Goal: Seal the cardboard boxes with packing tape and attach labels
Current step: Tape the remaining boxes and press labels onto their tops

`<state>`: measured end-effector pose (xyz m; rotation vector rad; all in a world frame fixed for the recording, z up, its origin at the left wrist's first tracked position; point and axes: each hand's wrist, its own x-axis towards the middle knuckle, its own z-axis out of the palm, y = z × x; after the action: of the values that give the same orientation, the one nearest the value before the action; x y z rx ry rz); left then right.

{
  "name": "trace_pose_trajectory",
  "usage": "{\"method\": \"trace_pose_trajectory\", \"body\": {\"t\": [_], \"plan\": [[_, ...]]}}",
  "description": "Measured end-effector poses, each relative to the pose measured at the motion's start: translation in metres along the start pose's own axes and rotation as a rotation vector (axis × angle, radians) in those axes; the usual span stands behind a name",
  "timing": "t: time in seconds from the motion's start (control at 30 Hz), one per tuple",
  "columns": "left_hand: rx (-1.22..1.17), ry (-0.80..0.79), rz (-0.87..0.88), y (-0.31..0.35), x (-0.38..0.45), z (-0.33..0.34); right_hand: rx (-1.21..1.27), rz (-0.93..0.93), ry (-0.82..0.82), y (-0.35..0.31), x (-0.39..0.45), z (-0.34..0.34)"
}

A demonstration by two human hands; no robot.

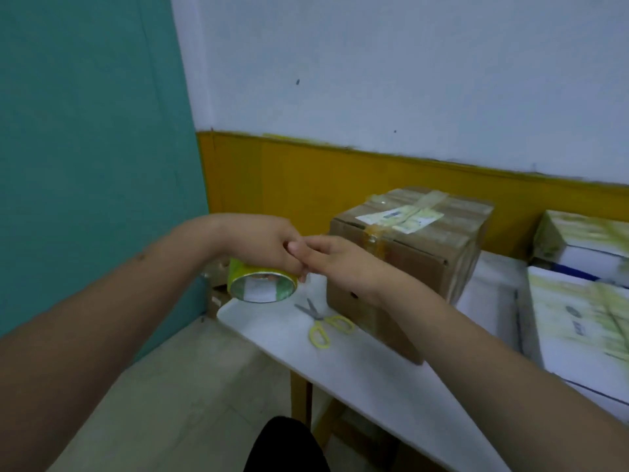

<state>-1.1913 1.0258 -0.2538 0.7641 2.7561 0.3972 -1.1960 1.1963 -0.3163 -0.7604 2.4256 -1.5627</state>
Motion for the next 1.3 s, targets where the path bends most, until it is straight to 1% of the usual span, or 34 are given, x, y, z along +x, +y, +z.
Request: {"method": "trace_pose_trajectory", "body": {"t": [0.1, 0.2, 0.33, 0.5, 0.57, 0.63, 0.67, 0.73, 0.83, 1.0, 1.1, 1.17, 1.3], "plan": [[-0.112, -0.034, 0.145, 0.026, 0.002, -0.030, 0.007, -0.020, 0.038, -0.023, -0.010, -0.039], [-0.142, 0.007, 0.227, 0.048, 0.013, -0.052, -0.084, -0.045, 0.065, -0.041, -0.025, -0.078], [-0.234, 0.042, 0.316, 0.069, 0.032, -0.067, -0.063, -0.025, 0.047, -0.054, -0.045, -0.124], [-0.470, 0.054, 0.440, 0.084, 0.058, -0.065, 0.104, 0.000, 0.117, -0.039, -0.060, -0.153], [-0.568, 0.046, 0.443, 0.086, 0.069, -0.062, 0.147, 0.003, 0.183, -0.033, -0.064, -0.160], [-0.605, 0.027, 0.445, 0.086, 0.079, -0.061, 0.192, -0.006, 0.241, -0.030, -0.067, -0.167], [-0.612, 0.015, 0.450, 0.085, 0.083, -0.060, 0.218, -0.002, 0.242, -0.030, -0.068, -0.169], [-0.617, 0.002, 0.454, 0.085, 0.092, -0.058, 0.256, 0.035, 0.183, -0.030, -0.068, -0.173], [-0.680, -0.011, 0.461, 0.087, 0.102, -0.057, 0.251, 0.112, 0.081, -0.028, -0.063, -0.182], [-0.776, -0.105, 0.538, 0.091, 0.106, -0.060, 0.364, 0.125, 0.061, -0.024, -0.059, -0.195], [-0.773, -0.139, 0.550, 0.092, 0.109, -0.059, 0.390, 0.081, 0.054, -0.025, -0.062, -0.199], [-0.783, -0.158, 0.544, 0.094, 0.111, -0.058, 0.389, 0.045, 0.031, -0.026, -0.063, -0.199], [-0.765, -0.192, 0.560, 0.099, 0.116, -0.055, 0.337, 0.054, 0.012, -0.026, -0.063, -0.198]]}}
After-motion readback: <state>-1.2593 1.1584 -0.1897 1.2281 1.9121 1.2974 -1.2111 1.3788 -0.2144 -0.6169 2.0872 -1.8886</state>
